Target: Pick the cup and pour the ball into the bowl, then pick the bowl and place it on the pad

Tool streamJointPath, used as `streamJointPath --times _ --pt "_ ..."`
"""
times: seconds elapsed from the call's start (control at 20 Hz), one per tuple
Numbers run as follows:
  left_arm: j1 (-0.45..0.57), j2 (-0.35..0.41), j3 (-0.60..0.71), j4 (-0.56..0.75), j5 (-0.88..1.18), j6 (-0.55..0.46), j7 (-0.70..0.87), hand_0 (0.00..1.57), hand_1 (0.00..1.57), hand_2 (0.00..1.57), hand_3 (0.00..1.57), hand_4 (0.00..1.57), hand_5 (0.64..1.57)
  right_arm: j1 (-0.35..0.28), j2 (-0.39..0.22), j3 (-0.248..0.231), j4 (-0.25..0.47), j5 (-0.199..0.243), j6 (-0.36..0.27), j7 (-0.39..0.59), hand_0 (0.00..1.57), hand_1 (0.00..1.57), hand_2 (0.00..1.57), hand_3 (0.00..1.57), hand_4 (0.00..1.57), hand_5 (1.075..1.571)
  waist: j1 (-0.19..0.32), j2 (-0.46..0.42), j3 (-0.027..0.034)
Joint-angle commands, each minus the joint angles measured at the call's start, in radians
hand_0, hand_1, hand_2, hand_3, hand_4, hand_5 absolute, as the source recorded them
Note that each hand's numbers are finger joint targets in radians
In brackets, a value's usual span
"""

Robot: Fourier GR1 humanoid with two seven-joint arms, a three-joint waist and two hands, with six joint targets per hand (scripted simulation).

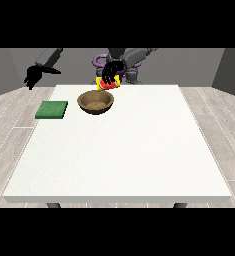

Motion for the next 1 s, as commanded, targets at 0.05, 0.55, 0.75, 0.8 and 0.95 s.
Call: streamJointPath --times 0.05,0.55,0.75,0.8,0.95 --pt "-0.049 0.0 -0.048 -0.001 -0.056 -0.13 0.008 0.0 0.0 1.57 1.57 1.2 1.434 -0.026 0.022 0.015 0.001 0.0 0.01 -0.012 0.0 0.0 0.0 0.19 0.0 1.521 -0.034 0.022 0.0001" --pt "-0.24 0.003 -0.056 0.002 -0.203 -0.374 -0.106 1.55 1.55 1.57 1.57 1.2 1.457 0.003 0.001 0.006 0.052 0.005 0.003 -0.02 0.0 0.0 0.0 0.19 0.0 1.515 0.008 -0.024 0.0004" --pt "-0.206 0.0 -0.038 -0.07 -0.231 -0.408 -0.125 1.53 1.53 1.57 1.57 1.21 1.457 0.01 -0.048 -0.013 0.073 -0.016 0.061 -0.037 0.0 0.0 0.0 0.14 0.0 1.52 0.023 -0.005 0.0002" --pt "-0.177 0.012 -0.007 -0.032 -0.231 -0.384 -0.152 1.5 1.5 1.57 1.57 1.21 1.455 0.009 0.012 0.015 0.037 -0.005 0.0 0.016 0.0 0.0 0.0 0.28 0.0 1.517 -0.005 -0.049 -0.0004" --pt "-0.195 0.007 -0.001 -0.066 -0.251 -0.392 -0.155 1.52 1.52 1.57 1.57 1.2 1.462 0.006 0.031 0.014 0.074 -0.018 0.027 0.034 0.0 0.0 0.0 0.0 0.43 1.555 0.029 -0.025 -0.0001"
